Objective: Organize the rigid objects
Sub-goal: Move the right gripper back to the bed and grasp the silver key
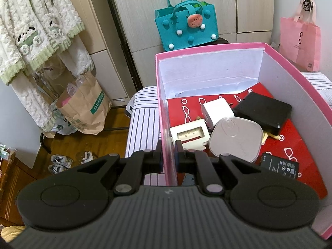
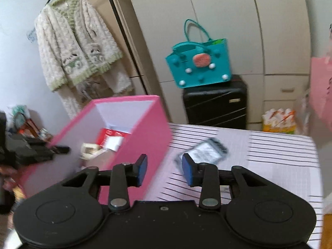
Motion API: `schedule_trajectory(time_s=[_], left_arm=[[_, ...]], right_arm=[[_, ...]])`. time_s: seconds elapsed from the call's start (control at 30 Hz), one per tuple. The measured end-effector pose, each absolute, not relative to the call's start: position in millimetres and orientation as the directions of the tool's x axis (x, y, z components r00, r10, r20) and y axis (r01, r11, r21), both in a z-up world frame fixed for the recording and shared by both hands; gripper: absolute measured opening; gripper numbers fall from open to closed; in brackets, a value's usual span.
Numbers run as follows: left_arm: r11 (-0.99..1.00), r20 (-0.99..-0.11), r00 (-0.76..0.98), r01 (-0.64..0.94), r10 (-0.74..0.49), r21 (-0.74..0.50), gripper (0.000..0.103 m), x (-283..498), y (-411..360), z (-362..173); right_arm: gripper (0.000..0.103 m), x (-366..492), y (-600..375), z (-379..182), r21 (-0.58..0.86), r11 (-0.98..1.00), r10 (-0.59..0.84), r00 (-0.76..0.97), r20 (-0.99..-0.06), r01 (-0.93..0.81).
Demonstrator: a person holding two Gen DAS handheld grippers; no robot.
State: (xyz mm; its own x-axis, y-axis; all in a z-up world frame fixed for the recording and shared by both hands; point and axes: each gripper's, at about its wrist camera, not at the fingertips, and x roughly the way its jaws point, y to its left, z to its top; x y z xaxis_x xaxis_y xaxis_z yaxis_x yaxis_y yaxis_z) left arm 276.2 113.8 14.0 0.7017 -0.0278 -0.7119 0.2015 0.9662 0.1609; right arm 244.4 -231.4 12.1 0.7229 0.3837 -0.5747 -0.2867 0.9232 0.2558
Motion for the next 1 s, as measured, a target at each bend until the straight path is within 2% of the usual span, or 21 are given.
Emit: schedule_trajectory(time_s=[0.37, 0.57, 0.8, 0.83, 0.9, 0.93, 1.0], left_arm=[[0.965, -0.705, 0.709, 0.198, -0.021, 0.17, 0.009, 275.1, 112.0, 14.5], [0.964, -0.696, 0.718, 0.194, -0.012, 0.184, 0.009, 274.3, 111.6, 15.1], [0.964, -0.694, 0.72, 0.2, -0.024, 0.173, 0.009, 272.4, 112.9, 15.1], [0.965, -0.694, 0.72, 0.2, -0.026, 0.171, 0.009, 272.4, 113.2, 15.0], [0.966, -0.695, 0.719, 0.201, -0.031, 0.165, 0.009, 272.5, 113.8, 14.6], [0.965, -0.695, 0.719, 0.203, -0.032, 0.165, 0.009, 272.5, 113.8, 14.6], [0.965, -0.694, 0.719, 0.2, -0.028, 0.169, 0.009, 272.5, 113.1, 14.5]], right_arm=[[0.056, 250.3, -260.2, -54.9, 0.162, 0.957, 0.284, 0.674, -0.682, -0.239], [0.065, 254.1, -253.8, -68.0, 0.146, 0.952, 0.295, 0.677, -0.675, -0.269], [0.067, 270.2, -243.6, -73.9, 0.048, 0.971, 0.209, 0.731, -0.65, -0.235], [0.063, 272.3, -243.6, -74.3, 0.044, 0.973, 0.2, 0.738, -0.644, -0.226], [0.044, 274.3, -245.0, -73.5, 0.037, 0.979, 0.177, 0.75, -0.637, -0.2], [0.029, 274.8, -246.5, -72.3, 0.036, 0.98, 0.173, 0.751, -0.637, -0.195], [0.028, 275.9, -250.3, -70.4, 0.056, 0.98, 0.18, 0.743, -0.644, -0.189]])
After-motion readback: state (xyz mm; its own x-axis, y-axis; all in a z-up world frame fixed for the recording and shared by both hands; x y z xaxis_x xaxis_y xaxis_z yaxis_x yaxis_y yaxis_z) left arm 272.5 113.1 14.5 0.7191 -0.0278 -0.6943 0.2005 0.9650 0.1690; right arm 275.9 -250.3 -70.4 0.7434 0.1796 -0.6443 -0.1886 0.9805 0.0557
